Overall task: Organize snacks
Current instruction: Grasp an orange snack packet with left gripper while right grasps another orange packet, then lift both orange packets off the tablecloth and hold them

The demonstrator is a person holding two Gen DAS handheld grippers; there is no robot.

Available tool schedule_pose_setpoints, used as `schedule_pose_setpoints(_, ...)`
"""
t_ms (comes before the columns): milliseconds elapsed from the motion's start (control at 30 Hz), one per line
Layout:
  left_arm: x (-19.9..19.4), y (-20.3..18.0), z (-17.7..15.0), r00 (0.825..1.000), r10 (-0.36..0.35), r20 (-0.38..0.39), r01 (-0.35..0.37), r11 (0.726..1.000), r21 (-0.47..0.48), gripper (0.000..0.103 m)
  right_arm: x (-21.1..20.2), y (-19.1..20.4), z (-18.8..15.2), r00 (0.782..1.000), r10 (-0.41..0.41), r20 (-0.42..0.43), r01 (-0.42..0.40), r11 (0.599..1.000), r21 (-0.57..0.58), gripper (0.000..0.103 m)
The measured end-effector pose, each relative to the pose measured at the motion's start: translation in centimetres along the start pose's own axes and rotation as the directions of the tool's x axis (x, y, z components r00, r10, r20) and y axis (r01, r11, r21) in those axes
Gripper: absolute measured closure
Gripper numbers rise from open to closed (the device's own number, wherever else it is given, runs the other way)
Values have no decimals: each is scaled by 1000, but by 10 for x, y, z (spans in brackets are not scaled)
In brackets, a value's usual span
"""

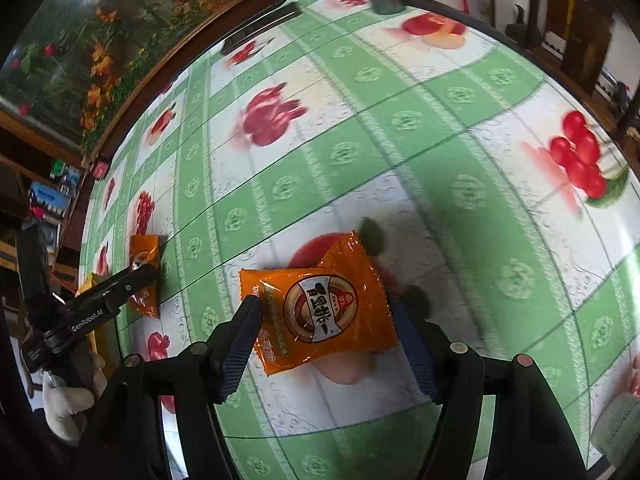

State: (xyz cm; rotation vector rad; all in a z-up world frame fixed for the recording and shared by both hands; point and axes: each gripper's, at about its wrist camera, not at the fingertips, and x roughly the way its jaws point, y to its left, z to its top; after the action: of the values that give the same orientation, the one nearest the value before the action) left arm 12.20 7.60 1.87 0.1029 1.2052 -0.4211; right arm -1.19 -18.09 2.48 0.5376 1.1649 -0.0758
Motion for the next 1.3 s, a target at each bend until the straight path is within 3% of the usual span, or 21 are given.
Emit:
schedule_pose_setpoints(67,1,2,1,1000,-15,-1,15,1000,-15,17,3,10,-1,1000,-8,-4,8,1000,-27,32)
schedule_pose_setpoints(200,6,-2,2,1000,-9,-11,9,1000,-16,9,5,25,-6,1000,4,-8,-5,998,-62,31)
schedule_pose_setpoints(333,13,-20,-5,996,79,-29,-76,992,98,7,-5,25,-10,1000,-11,21,13,997,-80,31)
schedule_pose_setpoints(433,8,-28,-12,996,94,-7,-92,986,138,25,-22,22,-10,995,-41,90,51,993,-109,31)
schedule_pose_setpoints(467,5,-28,-12,996,92,-4,-90,986,138,43,-27,24,-9,993,-48,112,63,989,-135,28)
schedule_pose_setpoints(500,3,-29,-12,996,92,-4,-91,986,139,48,-31,28,-8,990,-55,130,78,981,-175,23)
schedule_pose_setpoints(667,0,-27,-18,997,79,-9,-77,990,118,48,-22,55,2,991,-47,123,87,935,-344,21)
schedule_pose_setpoints(800,-3,-27,-24,998,68,0,-68,992,107,48,13,75,7,997,-79,25,81,867,-492,21)
schedule_pose_setpoints(1000,-8,-22,-36,999,34,-6,-34,996,84,48,30,79,-11,991,-55,-124,-13,873,-488,21)
schedule_pose_setpoints(1200,-13,-27,-54,997,81,3,-81,994,78,48,36,97,-46,984,-166,-60,102,812,-574,20)
schedule_pose_setpoints(1300,-13,-32,-59,992,120,23,-122,988,97,45,36,99,-54,982,-186,-16,143,808,-572,19)
